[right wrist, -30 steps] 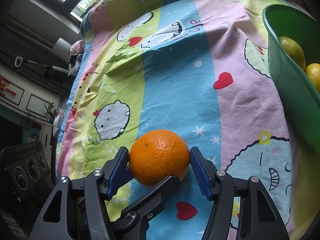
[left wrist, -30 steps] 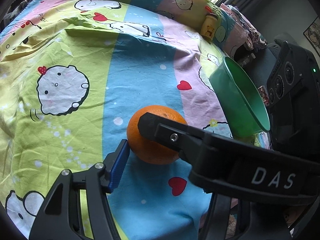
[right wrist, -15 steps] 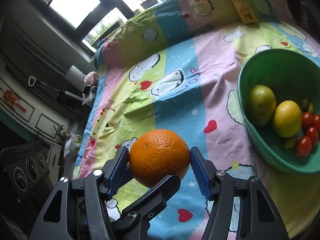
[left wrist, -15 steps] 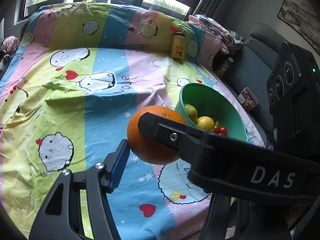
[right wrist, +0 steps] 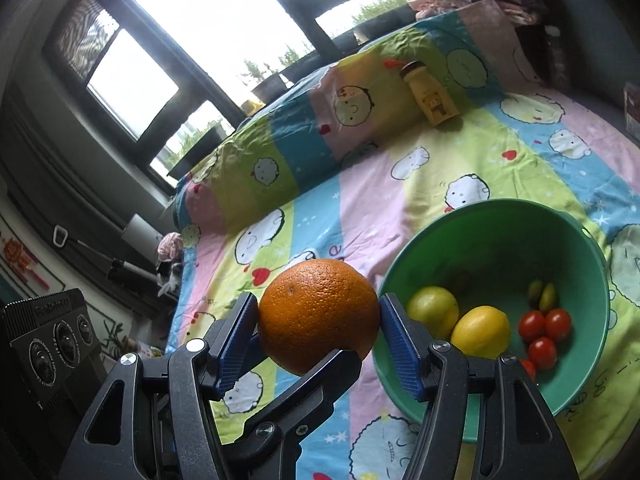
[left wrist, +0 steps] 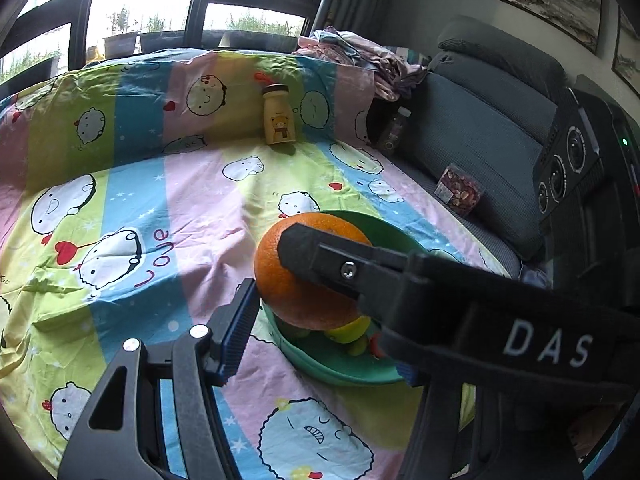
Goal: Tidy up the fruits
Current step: 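Carry the held orange with the right gripper into the green bowl, then open the right gripper to release the orange in the bowl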
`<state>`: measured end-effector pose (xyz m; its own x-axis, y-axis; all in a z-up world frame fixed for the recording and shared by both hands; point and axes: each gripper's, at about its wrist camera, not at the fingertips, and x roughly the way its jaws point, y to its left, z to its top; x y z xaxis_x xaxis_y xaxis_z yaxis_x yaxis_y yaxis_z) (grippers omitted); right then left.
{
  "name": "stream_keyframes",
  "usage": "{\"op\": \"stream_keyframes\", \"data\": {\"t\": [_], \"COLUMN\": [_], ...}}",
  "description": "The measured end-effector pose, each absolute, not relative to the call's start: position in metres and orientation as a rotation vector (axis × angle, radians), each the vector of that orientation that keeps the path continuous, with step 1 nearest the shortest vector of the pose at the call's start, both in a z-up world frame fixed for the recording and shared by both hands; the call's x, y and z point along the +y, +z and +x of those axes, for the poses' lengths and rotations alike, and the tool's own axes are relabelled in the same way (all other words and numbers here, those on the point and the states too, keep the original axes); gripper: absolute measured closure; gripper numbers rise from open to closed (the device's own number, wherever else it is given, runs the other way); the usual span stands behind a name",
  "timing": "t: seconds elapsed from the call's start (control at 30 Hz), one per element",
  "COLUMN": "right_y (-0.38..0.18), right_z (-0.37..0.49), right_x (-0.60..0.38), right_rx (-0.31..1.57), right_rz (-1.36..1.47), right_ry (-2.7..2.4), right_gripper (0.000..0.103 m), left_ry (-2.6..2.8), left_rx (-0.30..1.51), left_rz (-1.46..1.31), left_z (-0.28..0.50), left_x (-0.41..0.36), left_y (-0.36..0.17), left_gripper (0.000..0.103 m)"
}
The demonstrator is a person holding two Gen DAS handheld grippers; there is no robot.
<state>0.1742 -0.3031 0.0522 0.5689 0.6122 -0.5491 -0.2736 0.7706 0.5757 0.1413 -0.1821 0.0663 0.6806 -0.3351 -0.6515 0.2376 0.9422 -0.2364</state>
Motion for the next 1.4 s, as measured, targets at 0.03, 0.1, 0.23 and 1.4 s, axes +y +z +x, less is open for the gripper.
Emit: {"op": "stream_keyframes", "data": {"t": [0.03,0.1,0.23,1.4], "right_y": [0.047,0.039,0.025,0.030], "right_z": [0.178,0.184,0.193,0.177], "right_x": [-0.308,-0.316,-0.329,-0.364], "right_rx": [0.821,0.841,0.877,0.800], "right_rz": [0.477,0.497,0.519,0.459], "right_ry": [0.527,0.490,0.422,0.097], "right_gripper": [0.038,0.038,0.038,0.032], "left_ry": [-0.333,-0.359,-0.406,-0.271], "left_rx": [0.770,0.793,0.835,0.797], "left_rz": [-0.136,-0.144,-0.166,-0.156], "left_z": [0.146,0.156,0.170,0.153], "left_x": [-0.185,-0.191,-0.202,-0.191], "left_y": [0.062,0.053,0.036,0.049], "left_gripper": [0.043,0.043,0.043,0.003]}}
